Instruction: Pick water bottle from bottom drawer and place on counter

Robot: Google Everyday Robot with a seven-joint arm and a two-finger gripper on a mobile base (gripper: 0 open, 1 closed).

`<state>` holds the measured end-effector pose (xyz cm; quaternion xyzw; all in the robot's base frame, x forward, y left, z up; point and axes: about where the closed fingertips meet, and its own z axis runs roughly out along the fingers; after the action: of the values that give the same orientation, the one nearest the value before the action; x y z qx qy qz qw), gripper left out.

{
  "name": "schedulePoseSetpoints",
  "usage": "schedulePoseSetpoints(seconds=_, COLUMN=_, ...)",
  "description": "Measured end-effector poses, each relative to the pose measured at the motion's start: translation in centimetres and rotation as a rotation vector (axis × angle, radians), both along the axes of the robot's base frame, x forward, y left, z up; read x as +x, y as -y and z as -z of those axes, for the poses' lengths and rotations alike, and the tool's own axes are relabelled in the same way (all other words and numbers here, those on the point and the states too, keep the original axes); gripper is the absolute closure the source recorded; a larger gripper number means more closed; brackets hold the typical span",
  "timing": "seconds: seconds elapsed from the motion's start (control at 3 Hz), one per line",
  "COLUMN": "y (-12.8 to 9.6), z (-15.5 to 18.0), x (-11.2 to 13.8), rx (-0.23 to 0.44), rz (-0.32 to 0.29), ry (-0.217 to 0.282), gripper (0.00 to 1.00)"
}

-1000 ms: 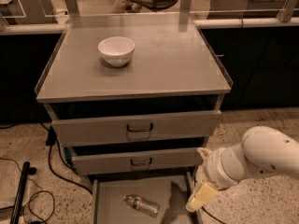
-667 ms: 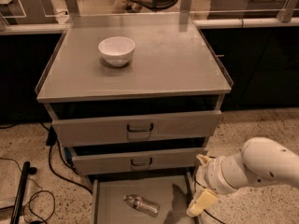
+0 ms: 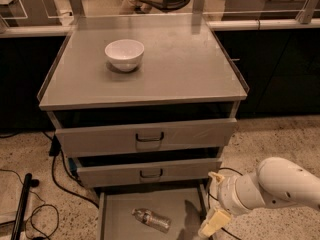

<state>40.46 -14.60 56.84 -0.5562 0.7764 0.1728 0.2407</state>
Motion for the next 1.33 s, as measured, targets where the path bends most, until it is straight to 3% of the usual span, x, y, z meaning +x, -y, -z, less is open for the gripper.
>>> schedulePoseSetpoints(seconds=0.33, y=-0.6, z=1.0, x=-0.1, rx=-0.009, rz=0.002, ry=-0.013, gripper=0.0)
schedulePoseSetpoints(seconds=0.67, y=-2.4, z=5.6, x=-0.1, rx=-0.008, rz=0.017, ry=-0.062, gripper=0.0)
schedulePoseSetpoints(seconds=1.33, y=-3.1, z=15.1, x=0.8, rx=0.001, rz=0.116, ry=-0.122, gripper=0.0)
